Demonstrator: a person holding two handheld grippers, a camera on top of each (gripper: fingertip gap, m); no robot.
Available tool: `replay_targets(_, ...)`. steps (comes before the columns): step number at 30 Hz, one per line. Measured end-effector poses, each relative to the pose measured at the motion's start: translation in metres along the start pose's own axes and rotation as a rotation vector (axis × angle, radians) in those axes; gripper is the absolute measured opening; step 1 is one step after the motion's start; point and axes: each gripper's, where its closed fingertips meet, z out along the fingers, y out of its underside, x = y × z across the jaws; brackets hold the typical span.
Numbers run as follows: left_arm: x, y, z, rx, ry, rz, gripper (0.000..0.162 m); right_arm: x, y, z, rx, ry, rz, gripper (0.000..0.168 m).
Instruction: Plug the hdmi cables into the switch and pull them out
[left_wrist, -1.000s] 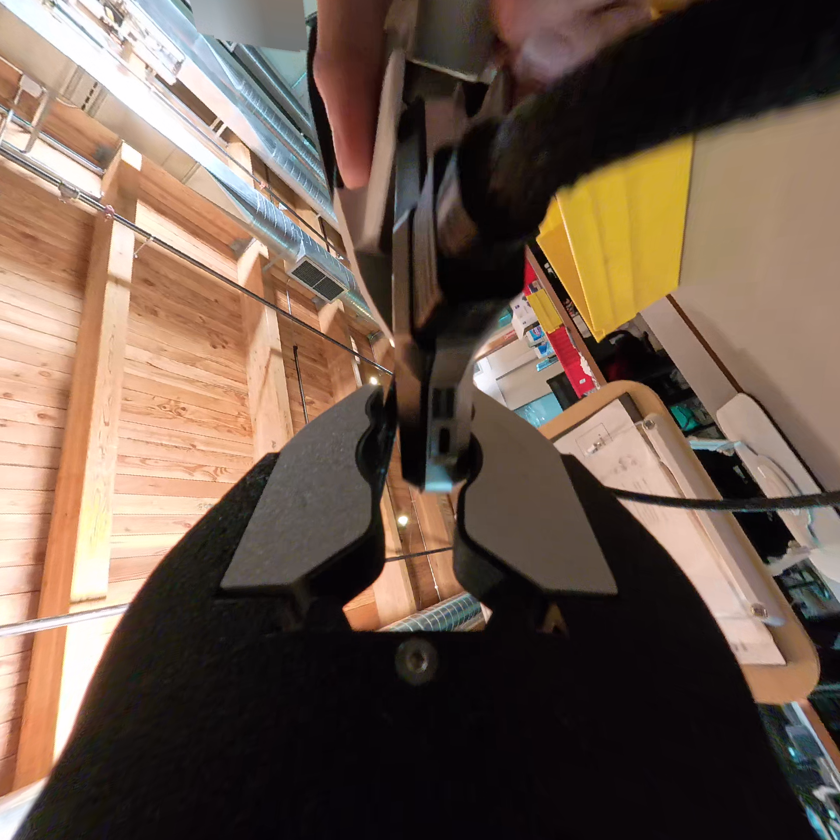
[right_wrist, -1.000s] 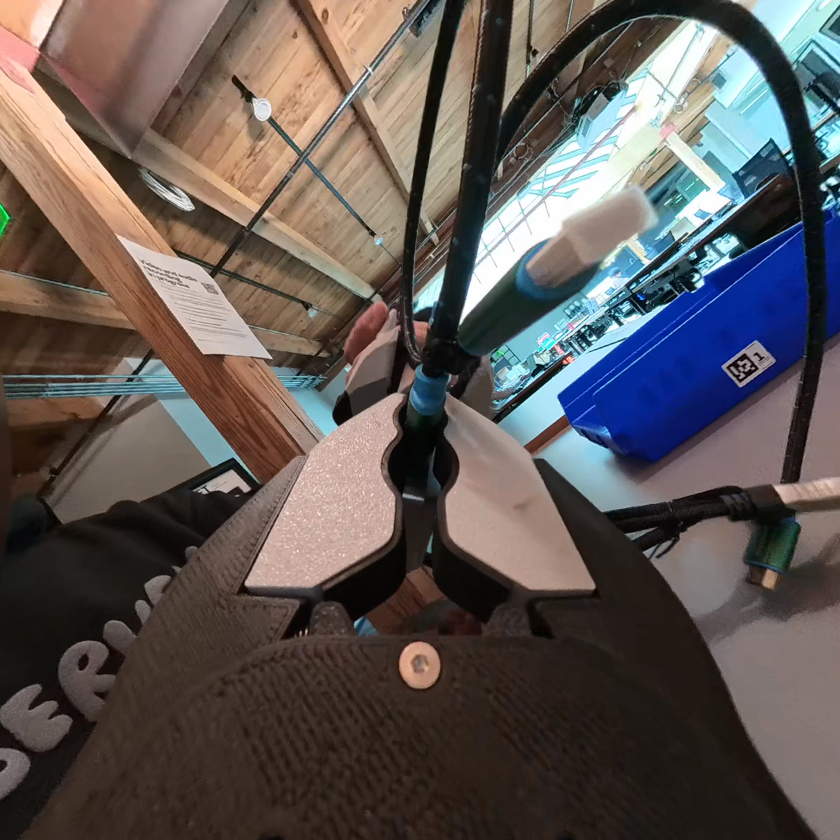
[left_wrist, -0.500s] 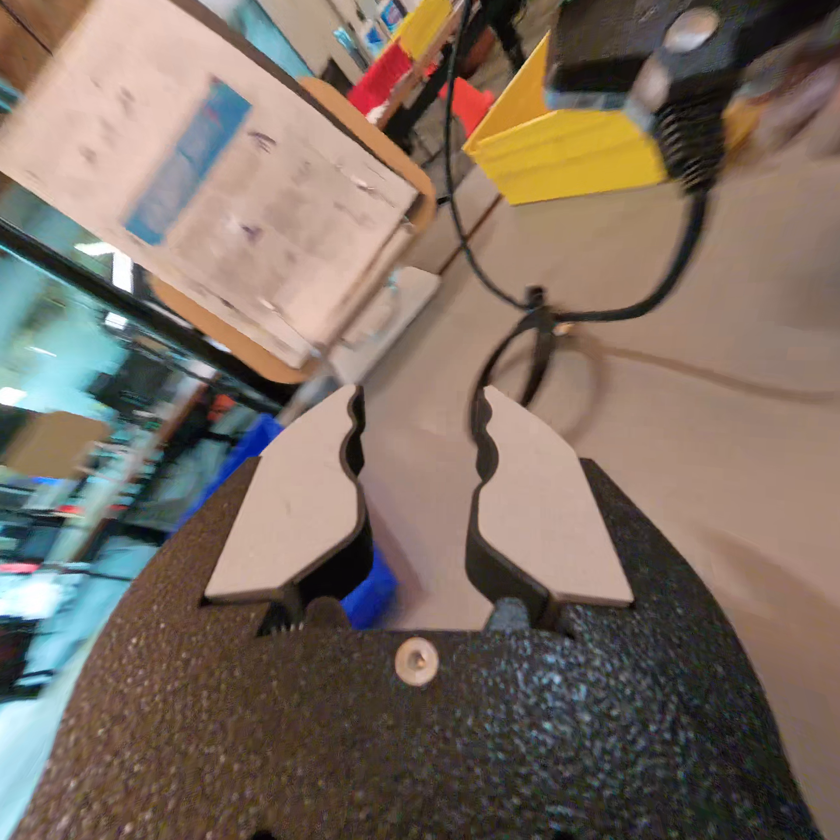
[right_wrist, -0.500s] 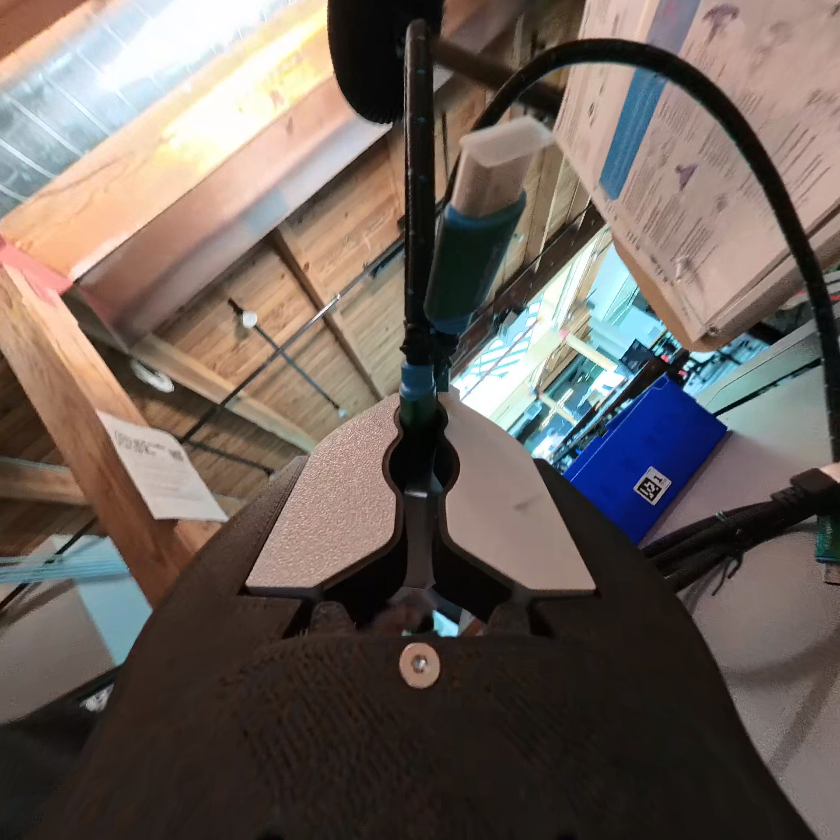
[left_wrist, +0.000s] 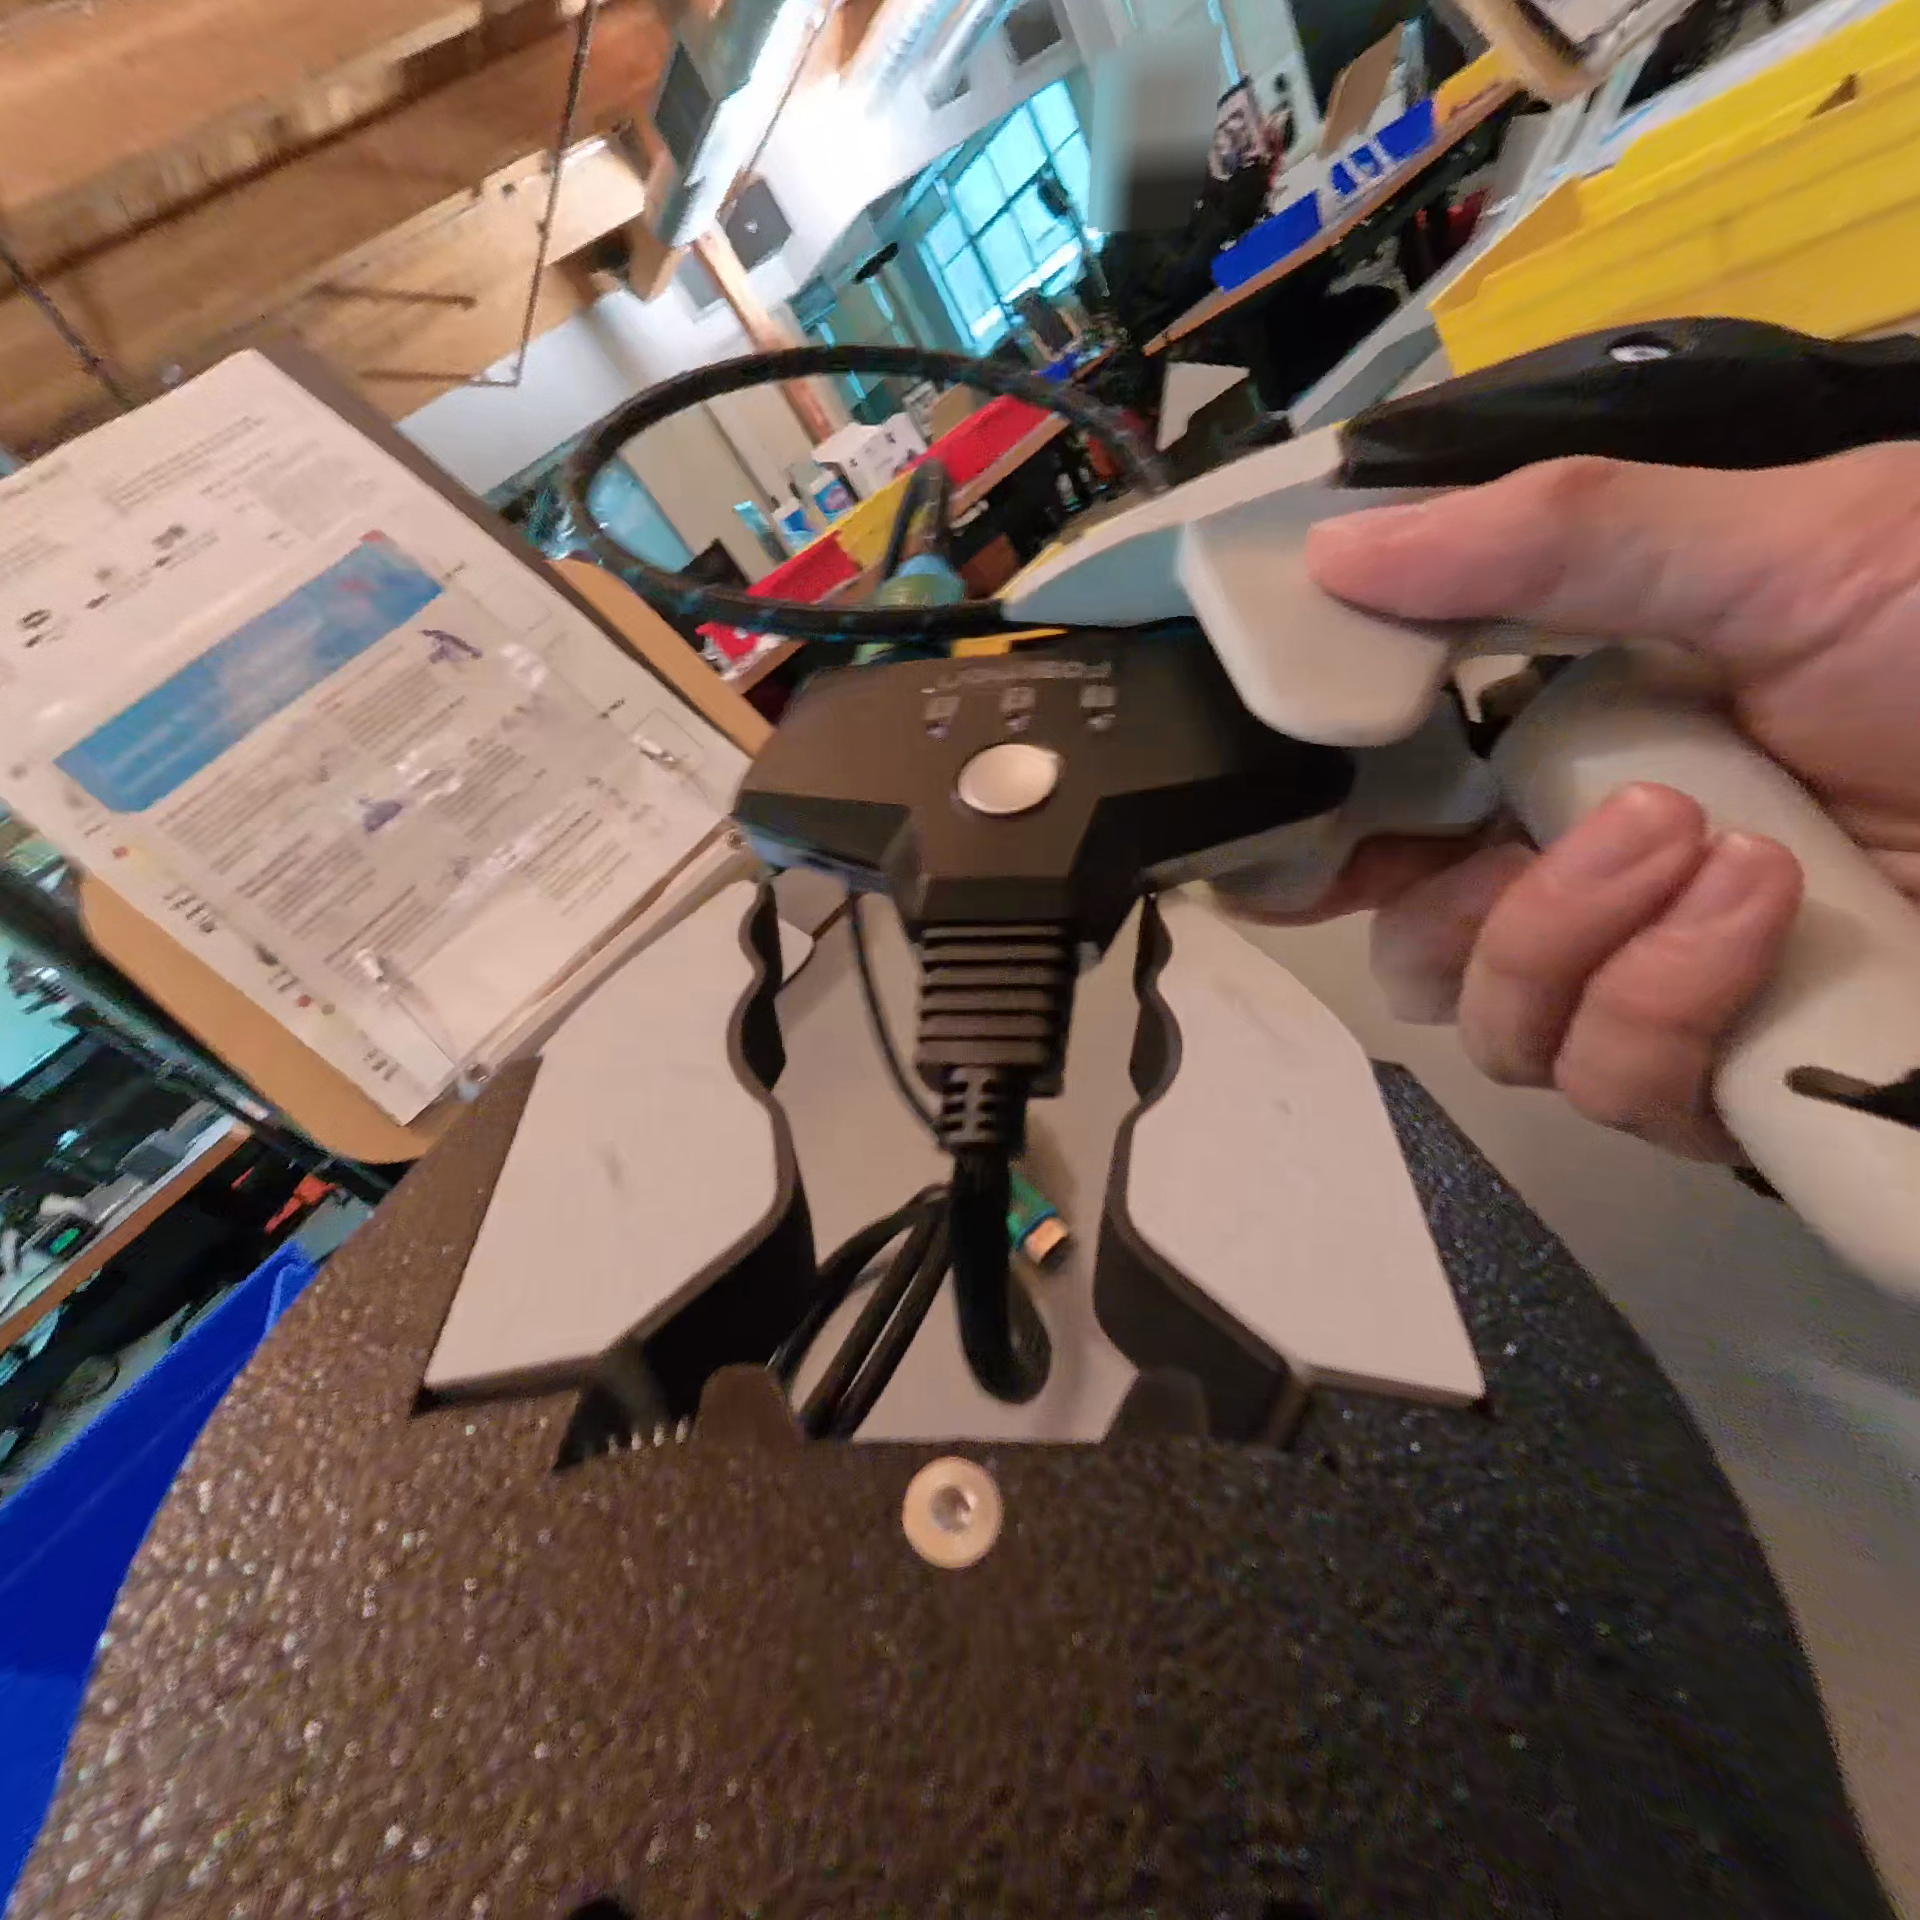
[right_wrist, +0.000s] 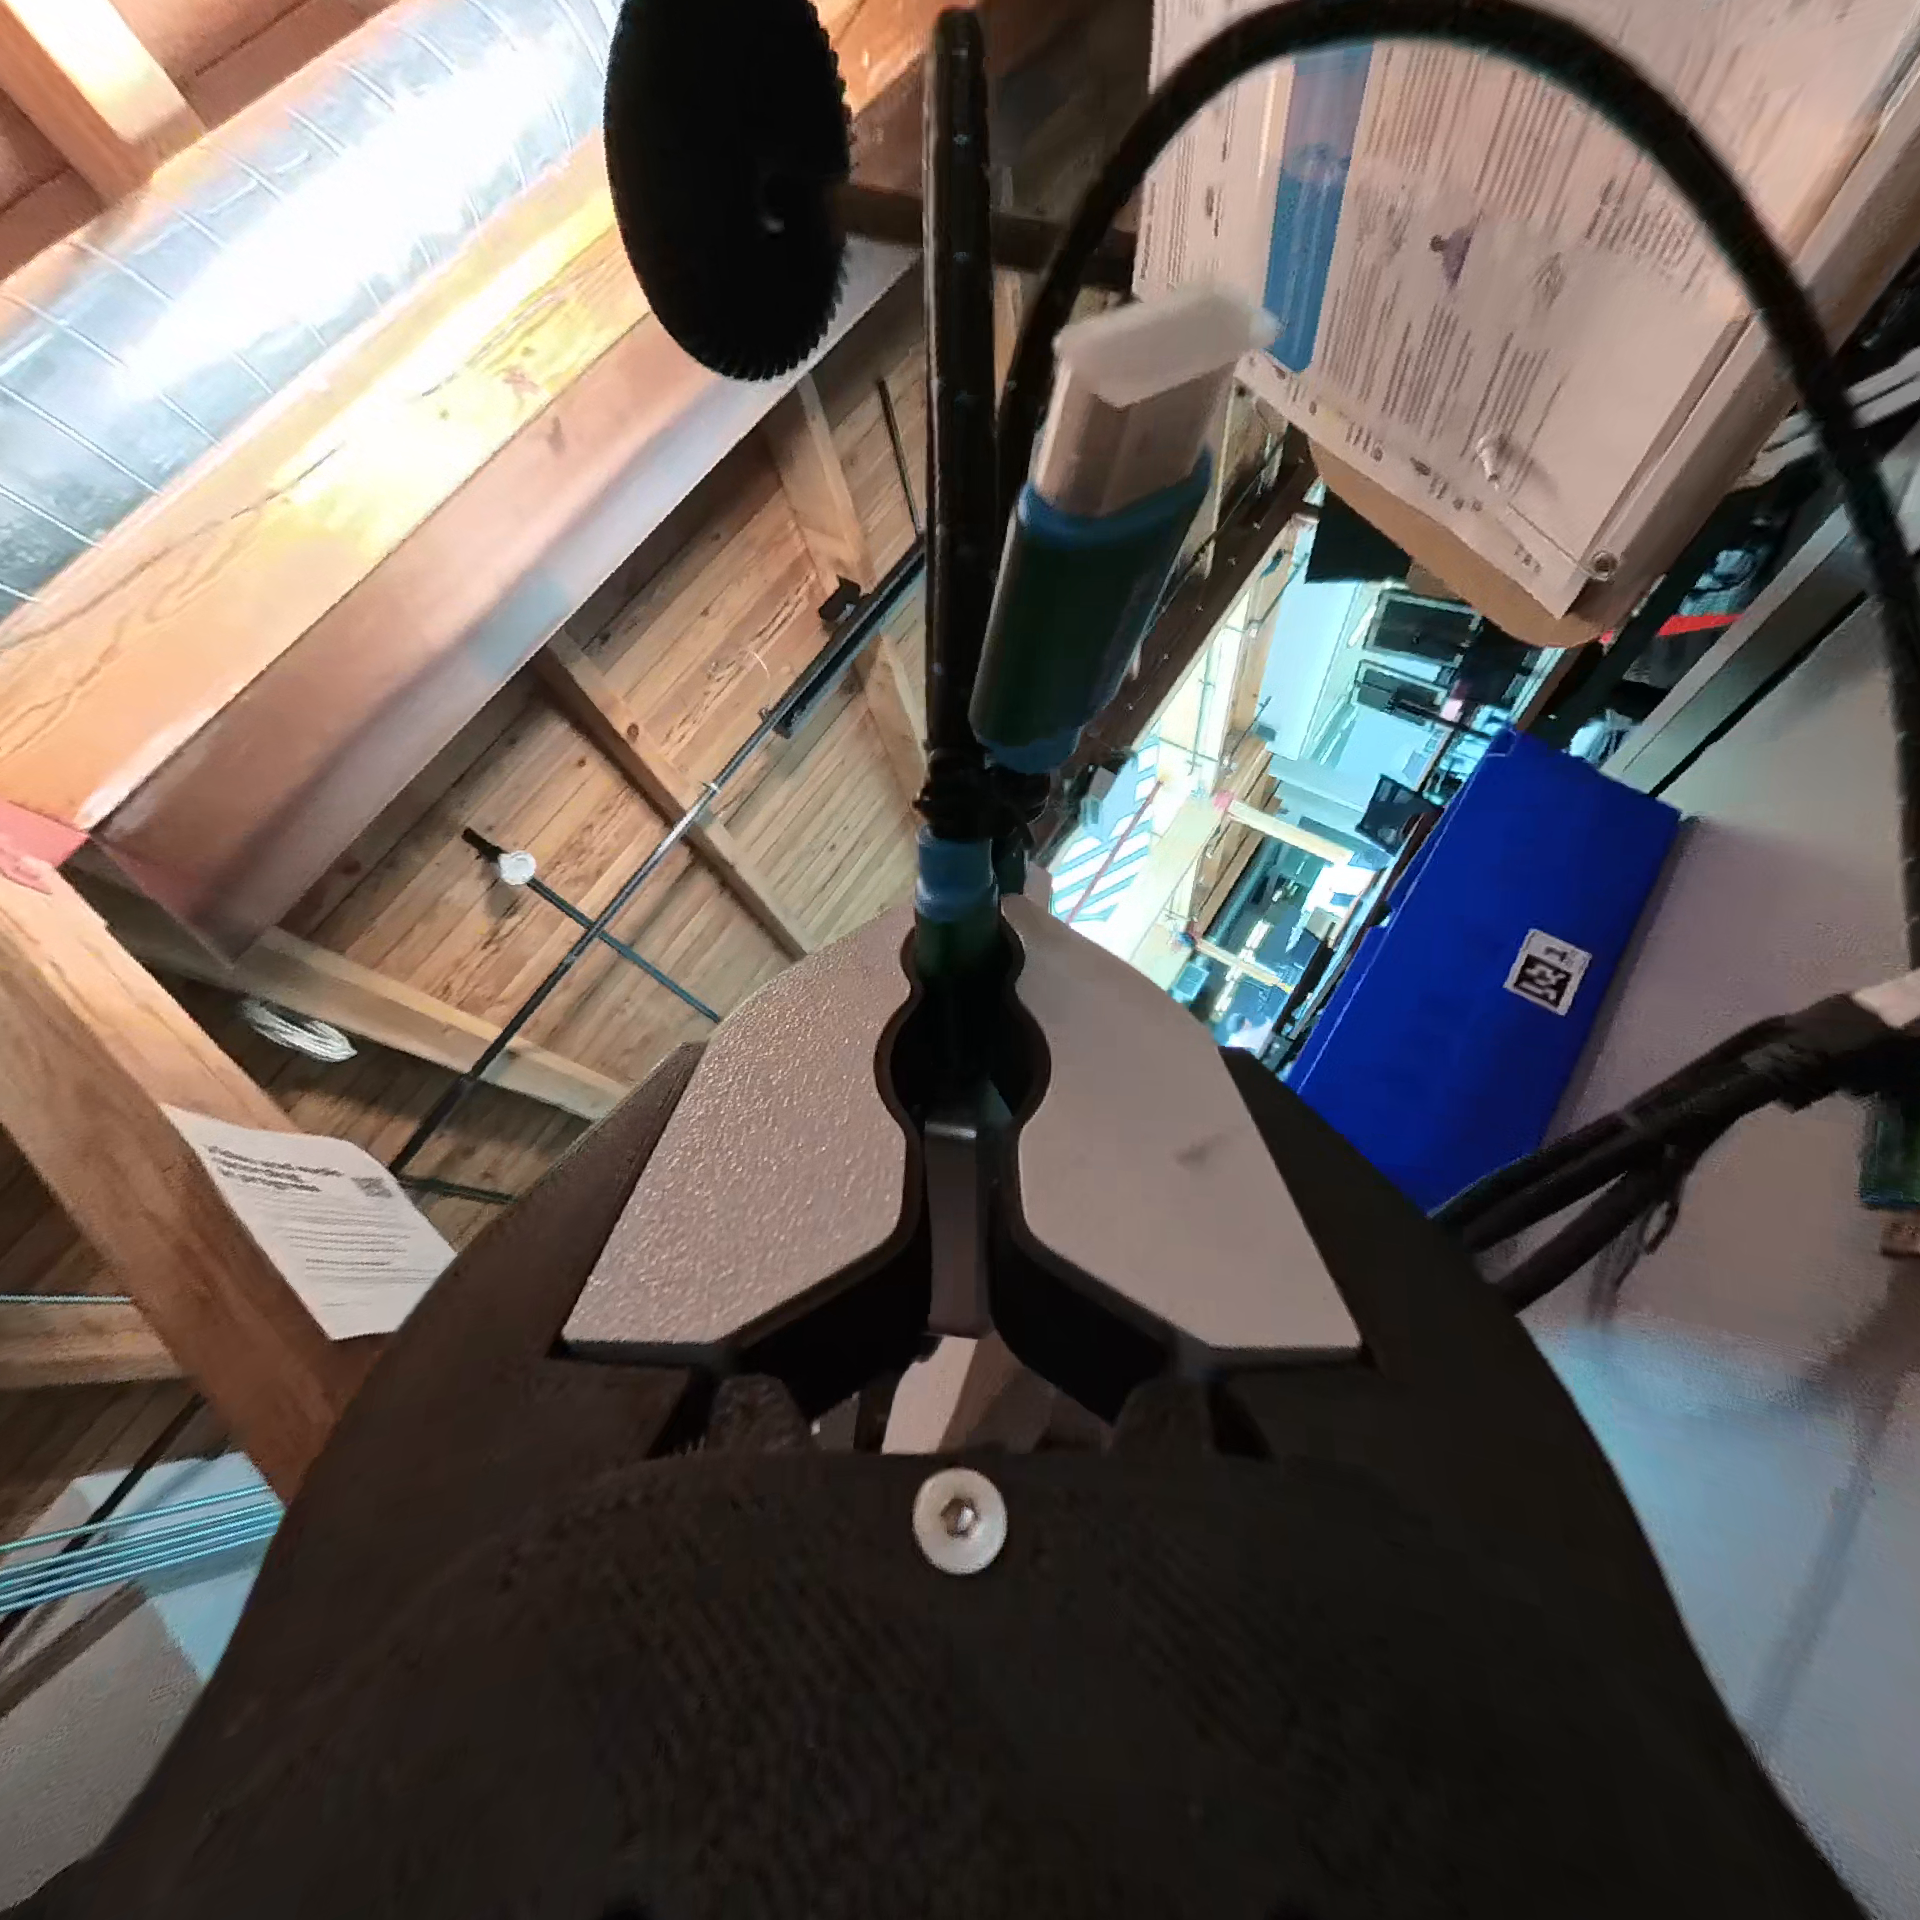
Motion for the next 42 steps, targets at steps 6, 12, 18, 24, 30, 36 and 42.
replay_targets(6, 0.003, -0.002, -0.004, 0.026, 0.005, -0.051, 0.038, -0.003, 0.007, -0.001, -0.019, -0.016, 0.041, 0.007)
replay_targets(12, 0.004, -0.018, -0.018, 0.108, -0.023, 0.013, 0.054, -0.008, -0.005, -0.005, 0.015, -0.019, 0.062, 0.007)
replay_targets(18, 0.004, -0.031, -0.021, 0.13, -0.037, 0.023, 0.062, -0.009, -0.013, -0.008, 0.087, 0.019, 0.034, 0.007)
replay_targets(24, 0.008, -0.025, -0.012, 0.129, -0.04, 0.003, 0.059, -0.014, -0.007, -0.006, 0.059, 0.015, 0.012, 0.007)
replay_targets(30, 0.014, -0.029, -0.014, 0.16, 0.013, 0.028, 0.059, -0.012, -0.007, -0.005, 0.064, 0.009, 0.018, 0.007)
replay_targets(36, 0.012, -0.026, -0.019, 0.176, 0.015, -0.033, 0.061, -0.006, -0.009, -0.006, 0.079, 0.026, 0.024, 0.007)
replay_targets(42, 0.012, -0.021, -0.023, 0.166, -0.012, -0.034, 0.06, -0.004, -0.003, -0.004, 0.053, 0.024, -0.007, 0.007)
